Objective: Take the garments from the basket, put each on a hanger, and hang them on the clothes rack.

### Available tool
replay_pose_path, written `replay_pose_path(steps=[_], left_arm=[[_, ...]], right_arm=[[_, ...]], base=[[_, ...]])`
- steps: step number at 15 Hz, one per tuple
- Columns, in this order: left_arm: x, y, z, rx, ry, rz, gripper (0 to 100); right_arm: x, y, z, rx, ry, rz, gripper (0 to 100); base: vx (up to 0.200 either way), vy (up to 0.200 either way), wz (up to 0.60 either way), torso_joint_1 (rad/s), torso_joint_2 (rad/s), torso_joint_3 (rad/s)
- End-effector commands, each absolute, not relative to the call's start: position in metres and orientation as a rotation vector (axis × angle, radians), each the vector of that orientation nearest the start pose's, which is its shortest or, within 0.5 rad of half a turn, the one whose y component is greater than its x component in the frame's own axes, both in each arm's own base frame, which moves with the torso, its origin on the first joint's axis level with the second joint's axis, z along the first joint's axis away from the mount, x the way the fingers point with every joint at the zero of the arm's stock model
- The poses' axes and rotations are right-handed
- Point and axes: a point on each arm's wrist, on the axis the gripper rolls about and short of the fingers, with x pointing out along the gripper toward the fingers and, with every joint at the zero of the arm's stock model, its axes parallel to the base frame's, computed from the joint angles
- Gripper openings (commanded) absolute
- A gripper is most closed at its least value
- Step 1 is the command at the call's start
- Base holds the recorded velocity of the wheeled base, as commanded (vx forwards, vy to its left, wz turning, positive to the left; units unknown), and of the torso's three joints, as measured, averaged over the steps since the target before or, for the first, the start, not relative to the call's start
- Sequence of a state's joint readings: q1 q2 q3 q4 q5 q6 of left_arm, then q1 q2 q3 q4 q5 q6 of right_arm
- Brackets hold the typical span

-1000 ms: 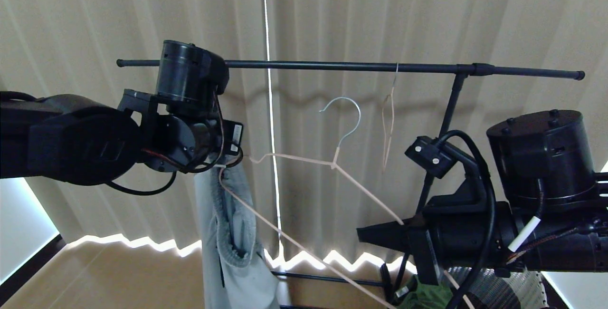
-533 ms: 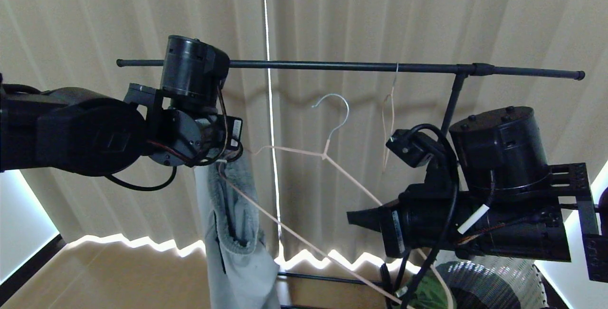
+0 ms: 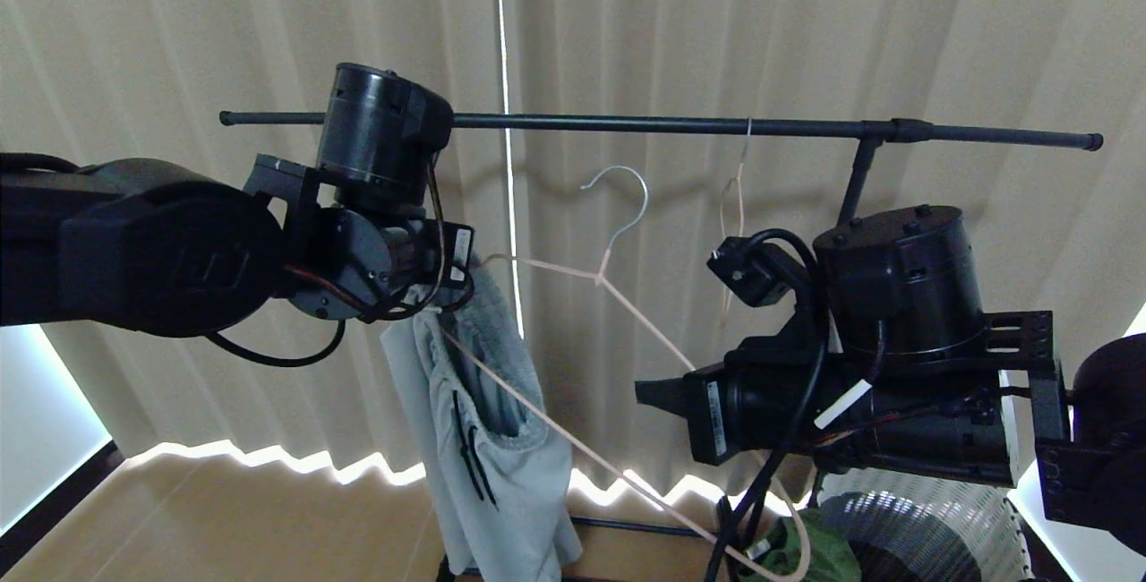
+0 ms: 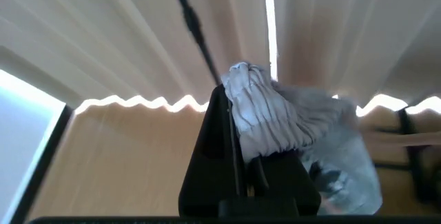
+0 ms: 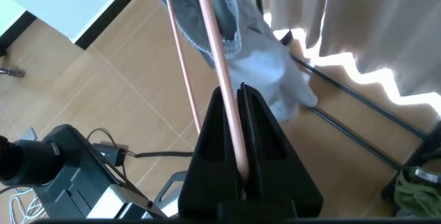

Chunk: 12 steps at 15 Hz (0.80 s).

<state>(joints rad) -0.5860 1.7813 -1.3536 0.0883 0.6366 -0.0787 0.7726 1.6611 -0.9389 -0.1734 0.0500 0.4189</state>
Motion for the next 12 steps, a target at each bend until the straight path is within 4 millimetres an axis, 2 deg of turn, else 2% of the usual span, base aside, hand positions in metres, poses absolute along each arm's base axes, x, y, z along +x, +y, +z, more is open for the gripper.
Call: replay_pose_path(steps=[1, 5, 6, 7, 9, 12], left_arm=[[0.281, -0.19, 0.251, 0.178, 0.385, 0.02, 0], [0.258, -0.212, 0.266, 0.145, 0.334, -0.086, 0], [0.258, -0.212, 0.266, 0.145, 0.334, -0.086, 0], [0.249, -0.215, 0.272, 0.13, 0.333, -0.196, 0], [0.242, -0.213, 0.279, 0.145, 0.325, -0.287, 0], [0.236, -0.212, 0.282, 0.207, 0.304, -0.331, 0]], right_arm=[[0.209, 0.21, 0.185, 0.181, 0.687, 0.684, 0], [0.208, 0.21, 0.187, 0.186, 0.666, 0.69, 0], [0.208, 0.21, 0.187, 0.186, 0.666, 0.69, 0], [0.207, 0.209, 0.187, 0.18, 0.622, 0.706, 0], [0.206, 0.206, 0.185, 0.128, 0.591, 0.724, 0], [0.203, 0.203, 0.186, 0.095, 0.572, 0.734, 0]], base=[[0.0, 0.0, 0.0, 0.0, 0.0, 0.0], [0.0, 0.0, 0.0, 0.0, 0.0, 0.0], [0.0, 0.0, 0.0, 0.0, 0.0, 0.0], [0.0, 0.0, 0.0, 0.0, 0.0, 0.0], [0.0, 0.0, 0.0, 0.0, 0.0, 0.0], [0.0, 0.0, 0.0, 0.0, 0.0, 0.0]])
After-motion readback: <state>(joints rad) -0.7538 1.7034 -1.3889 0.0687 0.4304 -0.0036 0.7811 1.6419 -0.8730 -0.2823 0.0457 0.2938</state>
